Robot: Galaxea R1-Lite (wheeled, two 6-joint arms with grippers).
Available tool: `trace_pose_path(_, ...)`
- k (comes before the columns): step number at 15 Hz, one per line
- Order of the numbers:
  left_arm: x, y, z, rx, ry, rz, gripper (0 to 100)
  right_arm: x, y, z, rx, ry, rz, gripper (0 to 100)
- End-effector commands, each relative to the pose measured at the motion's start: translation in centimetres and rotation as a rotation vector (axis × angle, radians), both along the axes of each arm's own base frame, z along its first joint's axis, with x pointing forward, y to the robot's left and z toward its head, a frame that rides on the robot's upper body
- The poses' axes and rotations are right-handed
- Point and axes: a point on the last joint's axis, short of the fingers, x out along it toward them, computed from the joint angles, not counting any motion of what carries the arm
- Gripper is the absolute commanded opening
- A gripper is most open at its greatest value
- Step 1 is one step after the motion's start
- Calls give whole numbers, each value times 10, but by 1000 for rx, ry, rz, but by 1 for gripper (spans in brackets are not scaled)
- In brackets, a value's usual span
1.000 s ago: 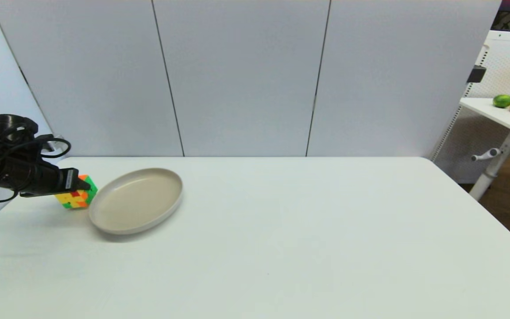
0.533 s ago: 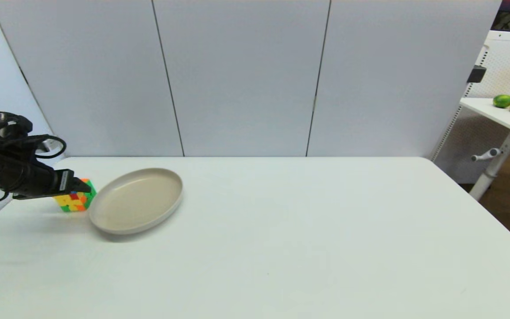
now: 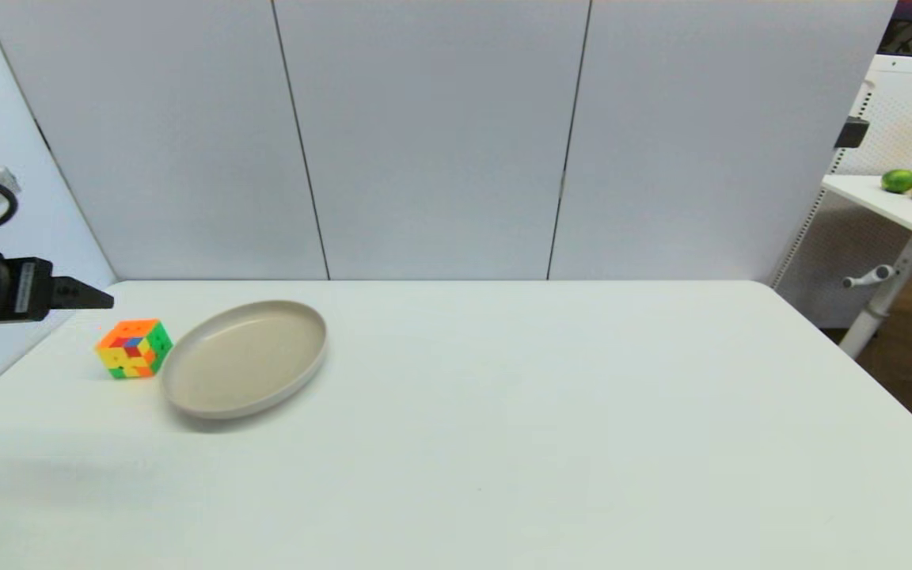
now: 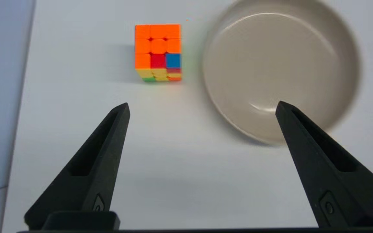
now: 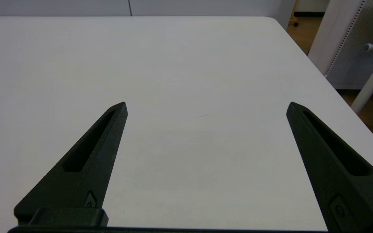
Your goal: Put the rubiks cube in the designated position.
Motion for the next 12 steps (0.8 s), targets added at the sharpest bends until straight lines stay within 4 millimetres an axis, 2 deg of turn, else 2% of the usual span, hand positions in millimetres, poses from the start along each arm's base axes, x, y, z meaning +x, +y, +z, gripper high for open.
trace_pose_path(1, -149, -55, -17, 76, -443, -160, 100, 0, 0, 0, 0, -1, 0, 100)
trace_pose_path(4, -204, -63, -86, 54, -619, -269, 100, 0, 0, 0, 0, 1, 0, 100)
trace_pose_path(7, -234, -62, -150, 16, -716, -218, 100, 0, 0, 0, 0, 1, 0, 100)
trace_pose_path(8, -236, -61, -170, 27, -706, -191, 100, 0, 0, 0, 0, 1, 0, 100)
trace_pose_path(9, -243, -61, -180, 32, -753, -179, 100, 0, 0, 0, 0, 1, 0, 100)
trace_pose_path(10, -247, -59, -191, 62, -714, -77, 100, 0, 0, 0, 0, 1, 0, 100)
trace_pose_path(12, -247, -59, -192, 51, -687, -64, 100, 0, 0, 0, 0, 1, 0, 100)
